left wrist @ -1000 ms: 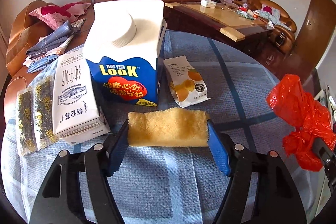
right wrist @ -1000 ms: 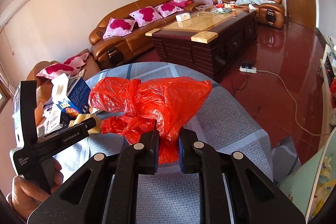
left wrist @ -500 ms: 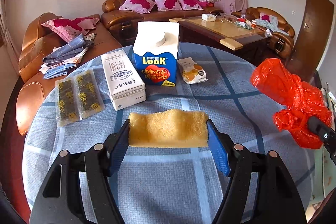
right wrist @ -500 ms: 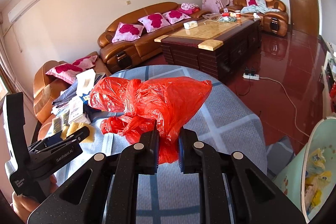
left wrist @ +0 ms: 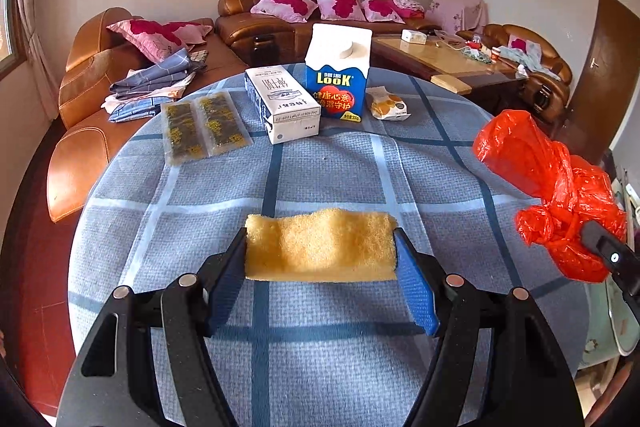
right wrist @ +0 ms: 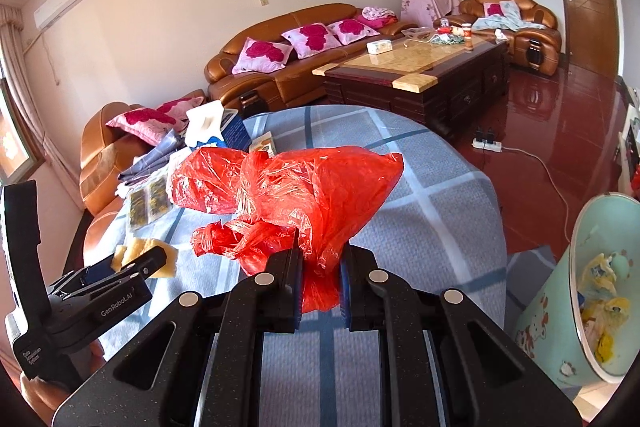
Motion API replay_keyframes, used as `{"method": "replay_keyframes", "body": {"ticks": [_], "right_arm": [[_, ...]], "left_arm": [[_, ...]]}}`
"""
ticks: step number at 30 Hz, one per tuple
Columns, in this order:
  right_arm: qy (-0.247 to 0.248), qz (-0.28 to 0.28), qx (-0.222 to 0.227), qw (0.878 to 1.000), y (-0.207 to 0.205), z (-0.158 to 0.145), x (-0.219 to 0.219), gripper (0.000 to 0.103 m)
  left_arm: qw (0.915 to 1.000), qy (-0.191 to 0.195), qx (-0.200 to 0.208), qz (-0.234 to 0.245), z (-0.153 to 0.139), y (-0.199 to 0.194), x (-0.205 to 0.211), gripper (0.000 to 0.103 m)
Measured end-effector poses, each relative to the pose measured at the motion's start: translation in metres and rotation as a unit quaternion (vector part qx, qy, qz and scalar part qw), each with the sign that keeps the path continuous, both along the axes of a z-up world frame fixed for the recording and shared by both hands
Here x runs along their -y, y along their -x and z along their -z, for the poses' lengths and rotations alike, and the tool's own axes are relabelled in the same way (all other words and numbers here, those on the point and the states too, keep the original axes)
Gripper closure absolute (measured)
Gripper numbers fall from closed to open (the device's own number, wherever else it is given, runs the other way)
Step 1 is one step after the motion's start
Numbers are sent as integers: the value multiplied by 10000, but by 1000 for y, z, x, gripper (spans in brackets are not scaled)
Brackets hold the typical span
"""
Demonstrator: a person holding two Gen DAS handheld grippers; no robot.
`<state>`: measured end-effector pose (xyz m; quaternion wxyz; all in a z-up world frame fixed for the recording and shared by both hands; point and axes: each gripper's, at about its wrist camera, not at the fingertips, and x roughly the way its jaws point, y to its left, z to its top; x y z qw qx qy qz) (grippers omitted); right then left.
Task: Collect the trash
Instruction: 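Carry the yellow sponge and red plastic bag over the teal bin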
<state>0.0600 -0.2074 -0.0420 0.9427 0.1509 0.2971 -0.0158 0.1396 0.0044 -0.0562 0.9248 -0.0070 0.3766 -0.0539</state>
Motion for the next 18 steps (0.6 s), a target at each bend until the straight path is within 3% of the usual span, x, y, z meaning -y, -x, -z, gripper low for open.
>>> {"method": "replay_keyframes", "body": {"ticks": [18], "right_arm": [[220,101,134,9996,70,0,14,88]], "left_arm": [[9999,121,71,77,-7,70,18,34]]}}
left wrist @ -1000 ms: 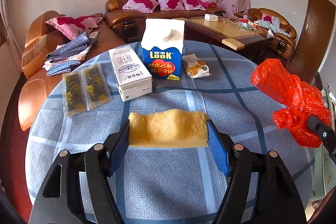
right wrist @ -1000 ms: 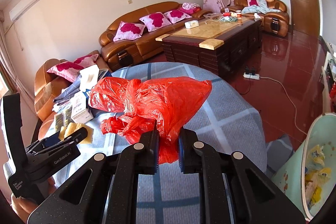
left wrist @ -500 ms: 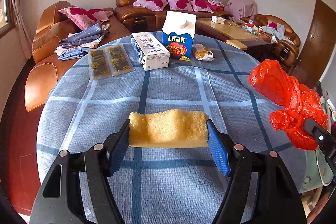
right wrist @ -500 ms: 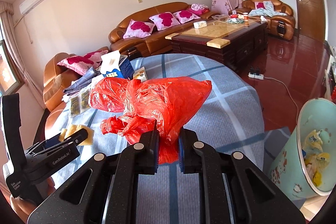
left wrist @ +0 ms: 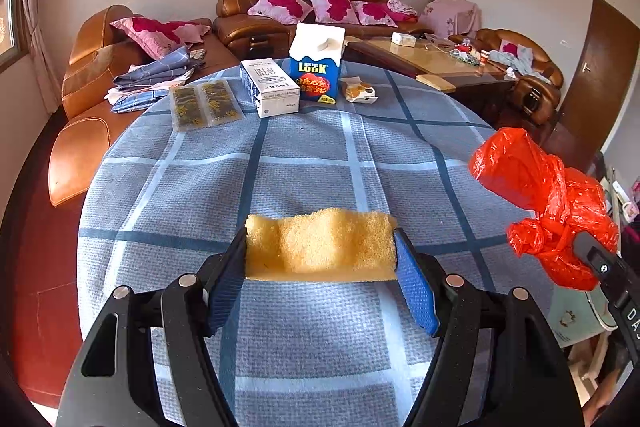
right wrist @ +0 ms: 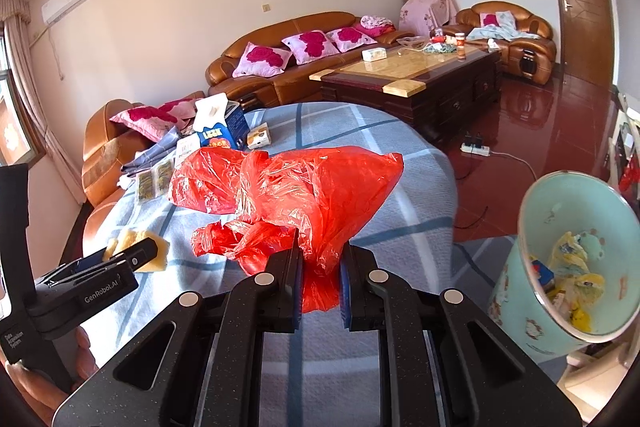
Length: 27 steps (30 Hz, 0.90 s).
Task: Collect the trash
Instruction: 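Carry the yellow sponge and red plastic bag over the teal bin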
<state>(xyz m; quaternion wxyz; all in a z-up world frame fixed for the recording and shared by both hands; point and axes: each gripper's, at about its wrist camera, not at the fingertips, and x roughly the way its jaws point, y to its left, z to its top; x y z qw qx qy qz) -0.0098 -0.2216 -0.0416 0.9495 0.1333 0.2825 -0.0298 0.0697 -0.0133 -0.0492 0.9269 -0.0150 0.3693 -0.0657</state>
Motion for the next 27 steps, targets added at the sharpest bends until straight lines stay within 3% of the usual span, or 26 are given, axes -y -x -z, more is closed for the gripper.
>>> {"method": "replay_keyframes", "body": {"ticks": [14,27], "right_arm": [[364,593,41,9976,54,-4,61,88],[483,1143,-6,9923,97,2,118,88]], "left_arm": [[9985,-15,-3,556,-1,34,64,34],[9912,-220,153,1297,-12,56,138,34]]}}
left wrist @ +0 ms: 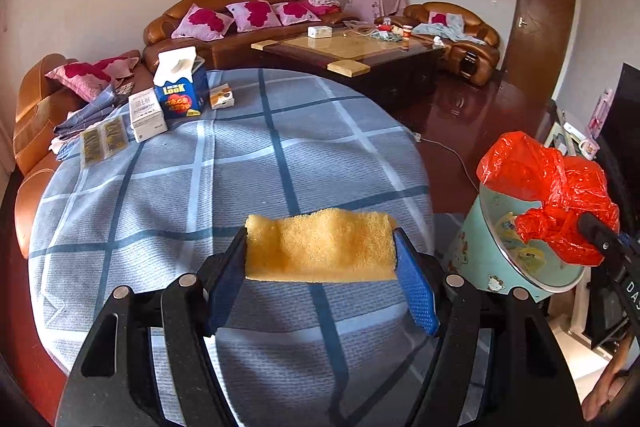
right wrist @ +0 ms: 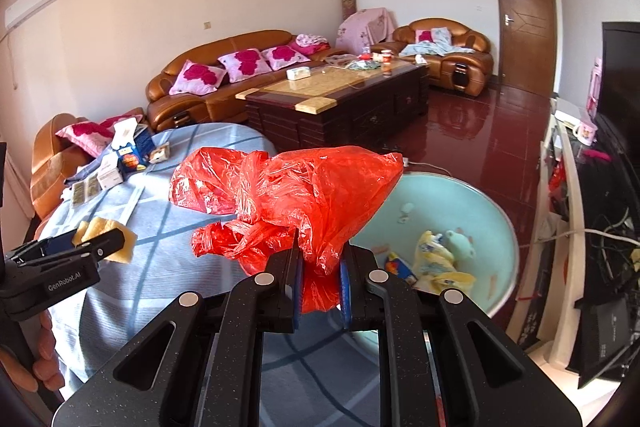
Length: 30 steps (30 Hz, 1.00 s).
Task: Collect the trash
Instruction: 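Carry the yellow sponge and red plastic bag over the teal bin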
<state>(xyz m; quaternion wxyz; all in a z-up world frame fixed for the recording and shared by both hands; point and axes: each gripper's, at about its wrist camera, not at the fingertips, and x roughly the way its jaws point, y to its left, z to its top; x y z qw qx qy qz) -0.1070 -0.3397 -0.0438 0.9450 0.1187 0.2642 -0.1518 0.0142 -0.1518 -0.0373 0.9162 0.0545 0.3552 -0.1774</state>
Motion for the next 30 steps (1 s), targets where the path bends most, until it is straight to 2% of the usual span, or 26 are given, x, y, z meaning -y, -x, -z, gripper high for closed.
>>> {"method": "replay_keyframes", "body": {"ticks": [16,30], "right_arm": [[-75,1062,-34,9943,33,19,86,88],[5,1304,-206,9912,37,34,112,88]], "left_arm": [[9956,4,153,925,-11,20,105,34],[9913,-61,22,1318,-4,24,166,34]]}}
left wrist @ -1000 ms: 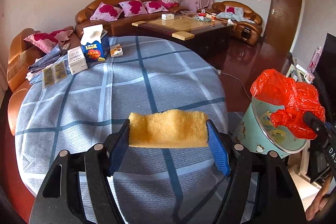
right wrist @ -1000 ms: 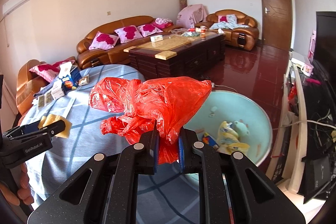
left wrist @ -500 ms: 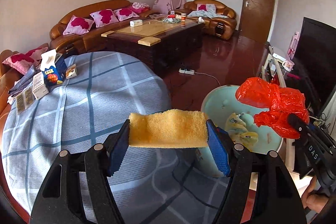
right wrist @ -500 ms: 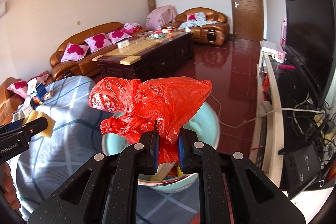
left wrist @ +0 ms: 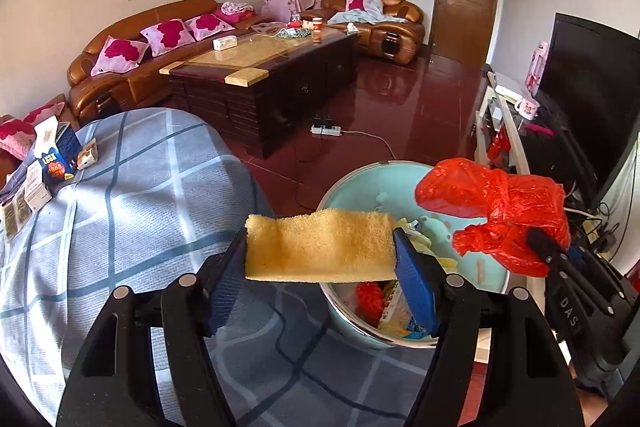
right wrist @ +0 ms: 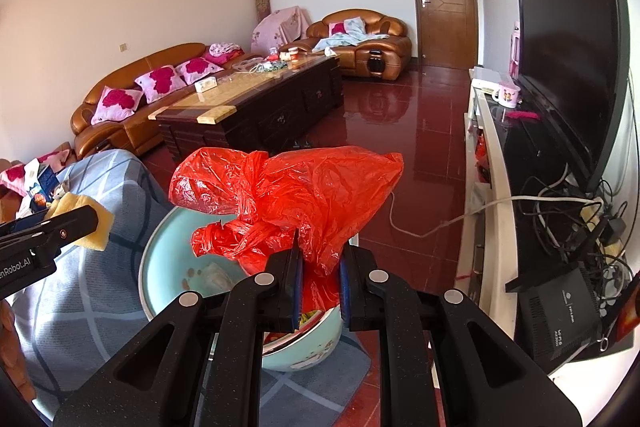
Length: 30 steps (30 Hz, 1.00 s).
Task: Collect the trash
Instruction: 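Carry the yellow sponge and red plastic bag over the teal bin, then open both grippers to drop the sponge and red bag into the bin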
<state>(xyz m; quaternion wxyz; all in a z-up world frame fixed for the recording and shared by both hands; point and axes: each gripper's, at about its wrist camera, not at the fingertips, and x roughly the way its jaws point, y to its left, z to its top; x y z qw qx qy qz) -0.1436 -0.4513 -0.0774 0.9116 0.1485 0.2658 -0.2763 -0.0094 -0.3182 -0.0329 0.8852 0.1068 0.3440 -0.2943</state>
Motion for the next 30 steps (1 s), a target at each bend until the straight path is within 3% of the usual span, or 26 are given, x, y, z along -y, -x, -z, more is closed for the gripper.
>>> {"method": "replay_keyframes", "body": {"ticks": [8,14,18,26,30], "right_arm": [[96,-177,-422,9989,-37,18,11,86],[0,-402,-450,9982,-47,23,21,69],[-79,-478,-269,9985,-41,19,25,56],[-238,233,379,9987,-1,-1,44,56],[-350,582,697,9953,20,-9,55,50]], "left_arm": [[9999,-157,-37,-15,6,-4,14,34],[9997,-237,-19,42,9,-4,26,34],[9996,-284,-27,62,11,-4,32,34],[9991,-348,41,238,13,2,57,34],[9987,-378,29,334,18,1,72,29]]}}
